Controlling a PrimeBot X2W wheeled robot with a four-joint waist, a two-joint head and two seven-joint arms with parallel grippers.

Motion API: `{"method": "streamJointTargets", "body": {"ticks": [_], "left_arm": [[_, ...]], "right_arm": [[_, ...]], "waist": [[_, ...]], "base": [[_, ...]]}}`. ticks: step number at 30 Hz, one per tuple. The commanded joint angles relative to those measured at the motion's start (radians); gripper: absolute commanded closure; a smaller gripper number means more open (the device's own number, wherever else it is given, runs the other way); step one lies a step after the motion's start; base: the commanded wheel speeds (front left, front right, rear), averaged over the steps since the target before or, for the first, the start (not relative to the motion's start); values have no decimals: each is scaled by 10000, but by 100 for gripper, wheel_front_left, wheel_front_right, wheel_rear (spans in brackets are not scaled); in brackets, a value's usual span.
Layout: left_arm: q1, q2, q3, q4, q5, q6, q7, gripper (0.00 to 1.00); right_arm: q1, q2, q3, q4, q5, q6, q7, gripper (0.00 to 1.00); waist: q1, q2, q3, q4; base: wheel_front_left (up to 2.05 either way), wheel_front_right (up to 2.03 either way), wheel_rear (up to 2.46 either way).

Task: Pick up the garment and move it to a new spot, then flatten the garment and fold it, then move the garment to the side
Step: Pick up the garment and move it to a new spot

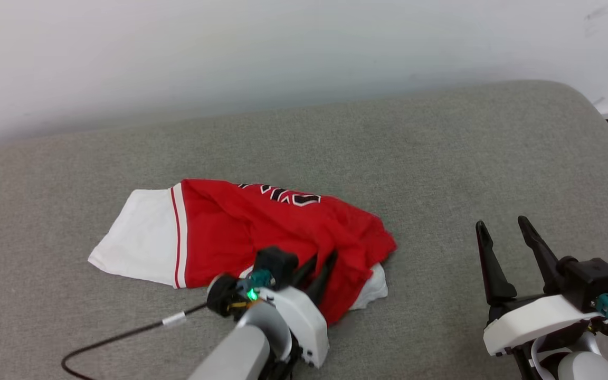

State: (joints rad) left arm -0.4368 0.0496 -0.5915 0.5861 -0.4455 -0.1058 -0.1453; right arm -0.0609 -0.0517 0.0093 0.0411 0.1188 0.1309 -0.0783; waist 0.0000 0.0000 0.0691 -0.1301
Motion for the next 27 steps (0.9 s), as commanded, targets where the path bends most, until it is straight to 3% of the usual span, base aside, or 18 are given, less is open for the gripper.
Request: {"method": "streamJointTargets", "body": {"ticks": [1, 2, 12, 20, 27], "left_arm": [[231, 12, -176, 102, -125, 70, -114, 17], [361, 13, -330, 190, -144, 88, -134, 0], [648, 15, -669, -335, -28, 608, -1144, 0], [1193, 552, 727, -2257, 439, 1578, -1207, 0], [2043, 1360, 2076, -2990, 579, 2499, -1200, 0]], "right_arm": [[-106, 20, 8, 73, 61, -3, -92, 0], [-148, 20, 3, 114, 104, -3, -112, 0], [-119, 20, -172, 441, 41, -3, -249, 0], [233, 20, -242, 473, 54, -3, -155, 0], [485, 19, -262, 397, 21, -3, -64, 0]], "waist": [[0, 0, 136, -46], [0, 0, 159, -25], [0, 0, -292, 564], [0, 0, -768, 990], [0, 0, -892, 1162]], "base": [[0, 0, 0], [0, 0, 0], [0, 0, 0], [0, 0, 0], [0, 0, 0]]}}
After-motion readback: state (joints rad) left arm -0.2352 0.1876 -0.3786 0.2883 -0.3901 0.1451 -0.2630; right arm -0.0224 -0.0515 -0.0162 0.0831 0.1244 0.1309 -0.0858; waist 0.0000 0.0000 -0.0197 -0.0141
